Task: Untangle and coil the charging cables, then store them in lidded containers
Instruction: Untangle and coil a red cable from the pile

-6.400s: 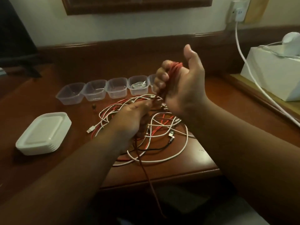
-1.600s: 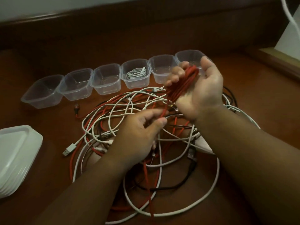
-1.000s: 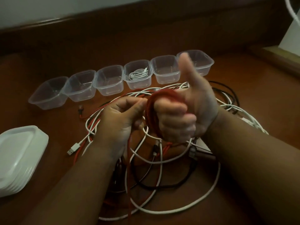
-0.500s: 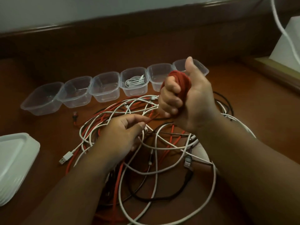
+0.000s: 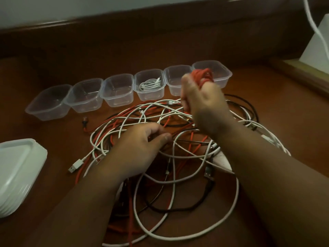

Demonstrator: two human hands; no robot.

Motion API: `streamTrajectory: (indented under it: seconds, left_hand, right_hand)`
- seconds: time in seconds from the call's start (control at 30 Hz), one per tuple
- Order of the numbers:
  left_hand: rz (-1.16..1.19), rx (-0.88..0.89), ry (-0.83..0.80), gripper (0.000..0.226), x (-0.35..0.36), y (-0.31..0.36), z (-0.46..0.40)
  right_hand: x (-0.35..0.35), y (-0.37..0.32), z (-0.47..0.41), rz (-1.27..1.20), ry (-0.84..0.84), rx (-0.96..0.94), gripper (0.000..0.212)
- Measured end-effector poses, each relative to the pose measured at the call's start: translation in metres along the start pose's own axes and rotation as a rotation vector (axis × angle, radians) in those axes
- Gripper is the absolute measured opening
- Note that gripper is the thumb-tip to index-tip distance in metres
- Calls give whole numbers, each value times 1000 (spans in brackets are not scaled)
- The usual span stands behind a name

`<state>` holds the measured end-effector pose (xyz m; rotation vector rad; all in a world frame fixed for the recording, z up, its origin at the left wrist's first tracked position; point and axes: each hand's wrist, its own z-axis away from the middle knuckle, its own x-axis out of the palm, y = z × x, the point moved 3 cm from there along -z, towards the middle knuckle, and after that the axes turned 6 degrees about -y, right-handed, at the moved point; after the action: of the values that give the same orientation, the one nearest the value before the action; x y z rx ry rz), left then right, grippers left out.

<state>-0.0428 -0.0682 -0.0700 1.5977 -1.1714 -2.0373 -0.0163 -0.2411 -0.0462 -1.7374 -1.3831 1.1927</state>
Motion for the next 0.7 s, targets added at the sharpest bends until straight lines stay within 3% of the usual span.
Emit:
streamTrajectory:
  seconds: [0.1, 0.2, 0.27, 0.33, 0.4, 0.47, 0.6, 0.7]
  left_hand:
    - [50, 62, 151, 17, -11, -2, 2]
    - [152, 171, 310, 22, -18, 1, 7]
    - [213, 215, 365, 28, -20, 3, 8]
    - [321, 222, 370, 33, -19, 3, 8]
    - [451, 201, 319, 34, -16, 3, 5]
    - [493, 184, 291, 32, -15, 0, 3]
    - [677, 142, 275, 23, -11, 0, -1]
    - [764, 39, 248, 19, 0, 3, -5]
  right_hand:
    - [11, -5, 4, 392, -178, 10, 81]
    - [21, -13, 11, 363, -397, 140, 71]
    - [29, -13, 16, 170, -625, 323, 76]
    - [32, -11, 20, -208, -822, 498, 82]
    - [30, -12, 21, -573, -919, 574, 80]
    - [31, -14, 22, -749, -984, 604, 78]
    - [37, -17, 23, -1115, -987, 513, 78]
    - [37, -21, 17, -1427, -636, 387, 78]
